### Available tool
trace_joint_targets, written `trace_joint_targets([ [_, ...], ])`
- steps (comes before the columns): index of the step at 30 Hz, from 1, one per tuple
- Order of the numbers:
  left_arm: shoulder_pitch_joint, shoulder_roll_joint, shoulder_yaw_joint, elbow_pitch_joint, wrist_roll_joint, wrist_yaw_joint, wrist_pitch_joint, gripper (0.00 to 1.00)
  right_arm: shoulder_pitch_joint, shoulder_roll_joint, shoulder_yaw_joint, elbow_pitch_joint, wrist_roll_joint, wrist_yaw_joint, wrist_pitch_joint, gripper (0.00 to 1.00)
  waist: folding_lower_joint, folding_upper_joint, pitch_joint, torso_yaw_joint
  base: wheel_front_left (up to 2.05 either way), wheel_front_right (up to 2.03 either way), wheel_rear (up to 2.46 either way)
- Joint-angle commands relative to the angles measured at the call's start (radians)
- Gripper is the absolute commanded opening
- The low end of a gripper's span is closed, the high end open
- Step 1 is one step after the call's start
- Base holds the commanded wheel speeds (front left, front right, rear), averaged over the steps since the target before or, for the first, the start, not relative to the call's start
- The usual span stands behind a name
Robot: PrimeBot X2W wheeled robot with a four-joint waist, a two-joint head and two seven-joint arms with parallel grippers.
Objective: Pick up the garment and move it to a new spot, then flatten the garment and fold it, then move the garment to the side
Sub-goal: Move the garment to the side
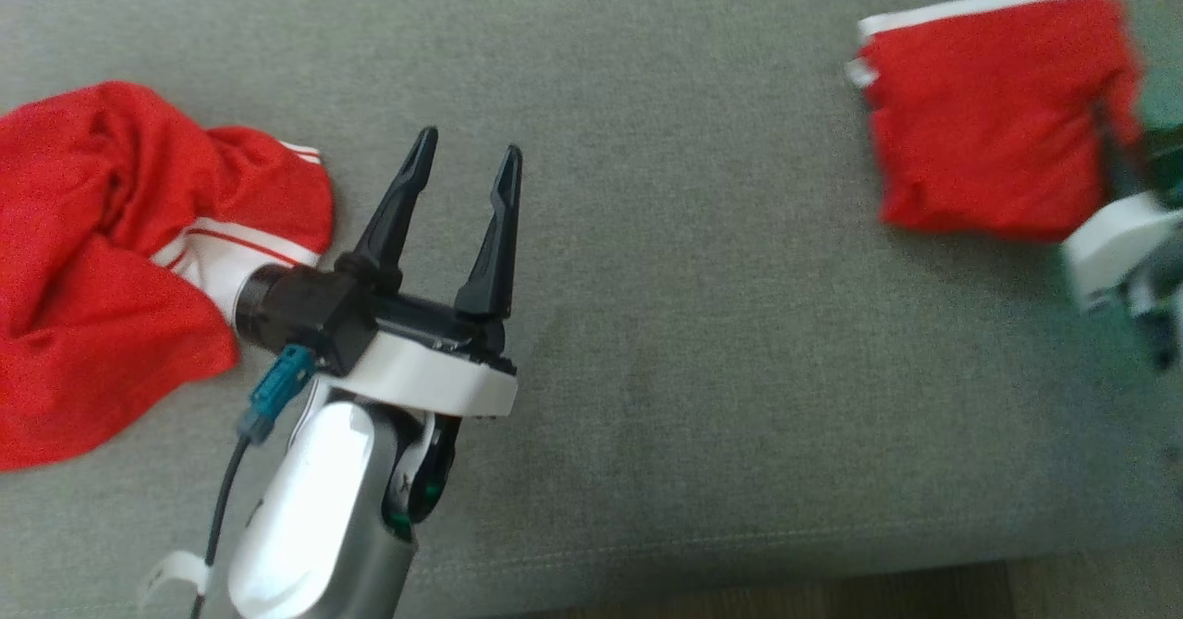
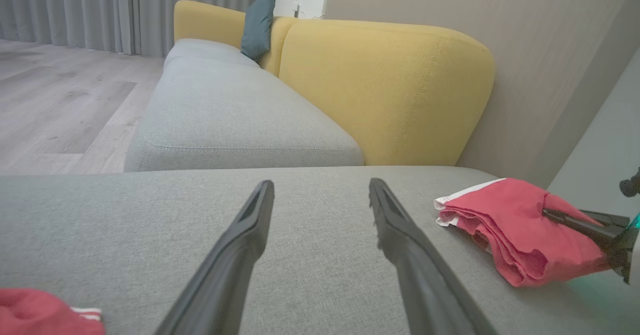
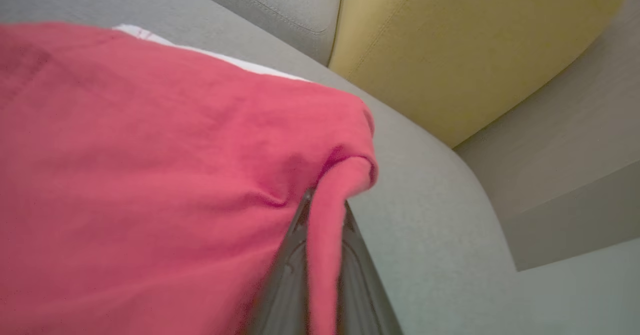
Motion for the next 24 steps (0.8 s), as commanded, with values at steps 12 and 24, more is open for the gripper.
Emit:
trace_joint_targets([
  [12, -0.077, 0.007, 0.026, -0.048, 0.015, -0.015, -0.005, 1.0, -0.007, -0.152, -0.081, -0.203, 0.077, 0.004, 0.092, 0.0, -0.0001, 0.0, 0.096, -0.022, 0.0, 0.0, 0.0],
  [24, -0.081, 0.007, 0.047, -0.038, 0.024, -0.027, -0.005, 1.0, 0.037, -0.165, -0.116, -0.29, 0.099, 0.004, 0.107, 0.0, -0.0001, 0.0, 0.104, -0.028, 0.0, 0.0, 0.0],
])
